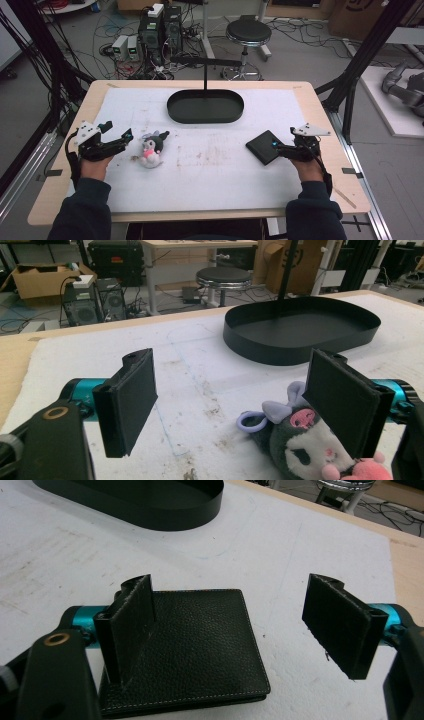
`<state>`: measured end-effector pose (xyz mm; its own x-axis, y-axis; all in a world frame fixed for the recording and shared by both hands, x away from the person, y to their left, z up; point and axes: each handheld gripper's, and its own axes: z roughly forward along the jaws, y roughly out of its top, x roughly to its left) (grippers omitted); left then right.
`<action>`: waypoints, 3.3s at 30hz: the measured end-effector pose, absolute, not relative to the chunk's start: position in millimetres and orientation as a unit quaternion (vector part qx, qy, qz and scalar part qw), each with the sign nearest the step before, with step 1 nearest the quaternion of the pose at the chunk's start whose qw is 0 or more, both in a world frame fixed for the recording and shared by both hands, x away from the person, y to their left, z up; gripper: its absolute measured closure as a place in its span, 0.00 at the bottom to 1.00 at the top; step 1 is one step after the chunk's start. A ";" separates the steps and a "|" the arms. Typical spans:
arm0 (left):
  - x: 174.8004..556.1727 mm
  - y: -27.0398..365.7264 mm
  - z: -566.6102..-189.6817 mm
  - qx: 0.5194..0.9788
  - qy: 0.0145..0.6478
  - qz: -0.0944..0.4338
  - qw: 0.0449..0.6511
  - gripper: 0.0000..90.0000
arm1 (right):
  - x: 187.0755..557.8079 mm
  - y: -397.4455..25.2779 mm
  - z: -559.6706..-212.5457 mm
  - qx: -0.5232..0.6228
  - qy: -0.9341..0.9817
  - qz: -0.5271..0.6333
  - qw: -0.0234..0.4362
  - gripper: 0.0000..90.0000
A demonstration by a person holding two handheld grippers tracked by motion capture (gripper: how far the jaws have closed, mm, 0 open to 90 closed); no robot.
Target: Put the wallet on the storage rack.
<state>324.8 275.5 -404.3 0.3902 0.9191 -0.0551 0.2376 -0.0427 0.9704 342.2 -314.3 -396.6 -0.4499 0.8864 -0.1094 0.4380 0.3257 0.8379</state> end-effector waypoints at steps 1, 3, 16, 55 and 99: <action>325.0 276.1 -404.6 0.646 0.449 0.324 0.526 0.23 | 342.5 -314.0 -396.9 0.436 0.760 0.383 0.292 0.24; 325.7 276.0 -405.7 0.644 0.451 0.325 0.526 0.23 | 342.3 -313.5 -397.3 0.436 0.761 0.381 0.293 0.24; 328.0 276.2 -407.5 0.644 0.453 0.326 0.523 0.23 | 341.2 -302.9 -400.6 0.419 0.775 0.379 0.283 0.27; 331.2 277.6 -411.8 0.645 0.462 0.323 0.516 0.23 | 333.0 -254.5 -390.0 0.353 0.825 0.390 0.208 0.94; 331.3 276.5 -412.7 0.645 0.461 0.323 0.517 0.24 | 360.2 -326.5 -392.8 0.479 0.729 0.398 0.285 0.28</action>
<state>331.3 276.5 -412.7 0.3660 0.9287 -0.0597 0.2610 -0.0408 0.9645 360.2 -326.5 -392.8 -0.3781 0.9251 -0.0350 0.4711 0.2248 0.8530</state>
